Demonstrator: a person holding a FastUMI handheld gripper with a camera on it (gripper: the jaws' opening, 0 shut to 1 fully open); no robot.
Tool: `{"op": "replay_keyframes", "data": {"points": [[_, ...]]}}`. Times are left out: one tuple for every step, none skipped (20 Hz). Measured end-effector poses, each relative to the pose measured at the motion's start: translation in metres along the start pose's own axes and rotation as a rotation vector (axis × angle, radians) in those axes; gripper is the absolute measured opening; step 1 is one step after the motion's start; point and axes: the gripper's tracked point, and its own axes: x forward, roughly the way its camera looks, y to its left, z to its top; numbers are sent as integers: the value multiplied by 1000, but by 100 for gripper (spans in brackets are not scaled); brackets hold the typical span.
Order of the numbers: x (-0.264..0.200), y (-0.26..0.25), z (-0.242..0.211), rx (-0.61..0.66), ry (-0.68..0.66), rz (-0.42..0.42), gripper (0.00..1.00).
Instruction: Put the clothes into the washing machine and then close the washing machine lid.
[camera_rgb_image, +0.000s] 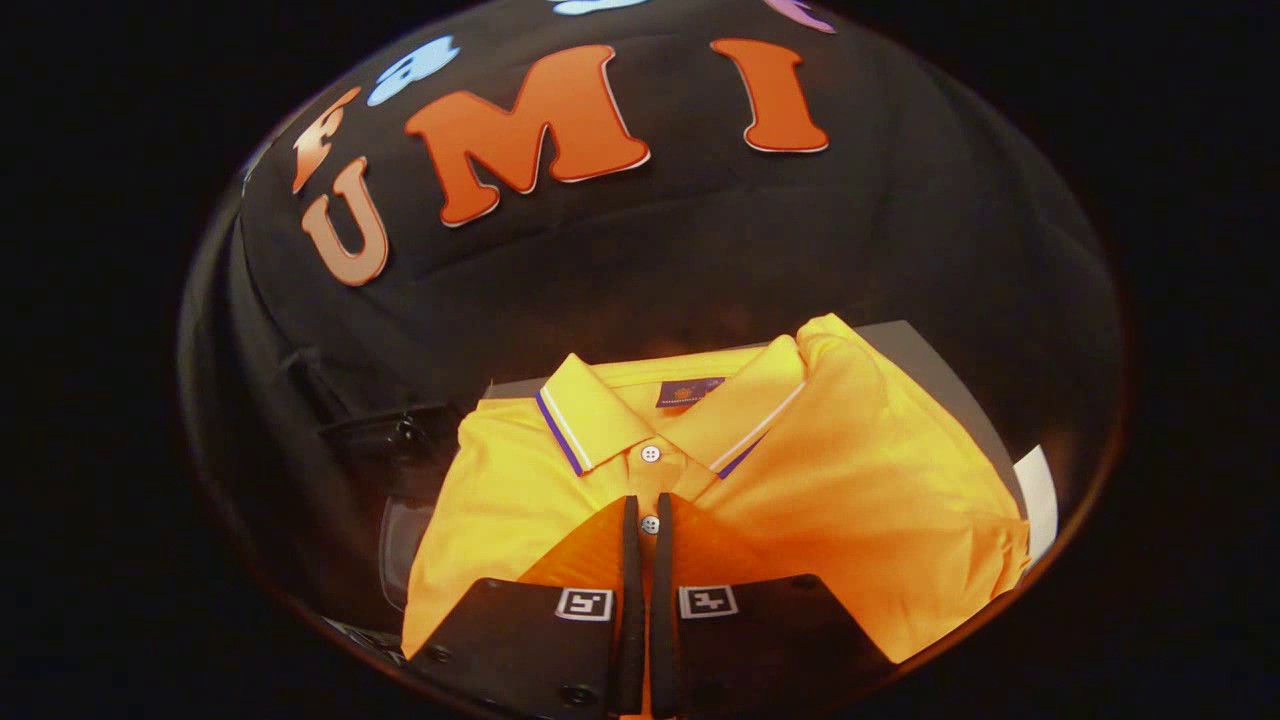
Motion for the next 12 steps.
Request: {"op": "replay_keyframes", "data": {"points": [[-2, 1, 2, 91, -20, 48, 11], [-5, 2, 6, 189, -36, 94, 11], [-10, -1, 8, 253, -40, 129, 11], [-13, -3, 14, 279, -52, 142, 10], [-15, -4, 13, 271, -63, 143, 10], [-16, -2, 15, 250, -74, 137, 10], [-16, -1, 17, 224, -88, 129, 10], [-18, 2, 20, 205, -98, 122, 10], [-24, 5, 23, 194, -110, 127, 10], [-27, 8, 28, 193, -123, 127, 10], [-34, 12, 29, 187, -131, 127, 10], [-40, 16, 33, 191, -144, 125, 11]]}}
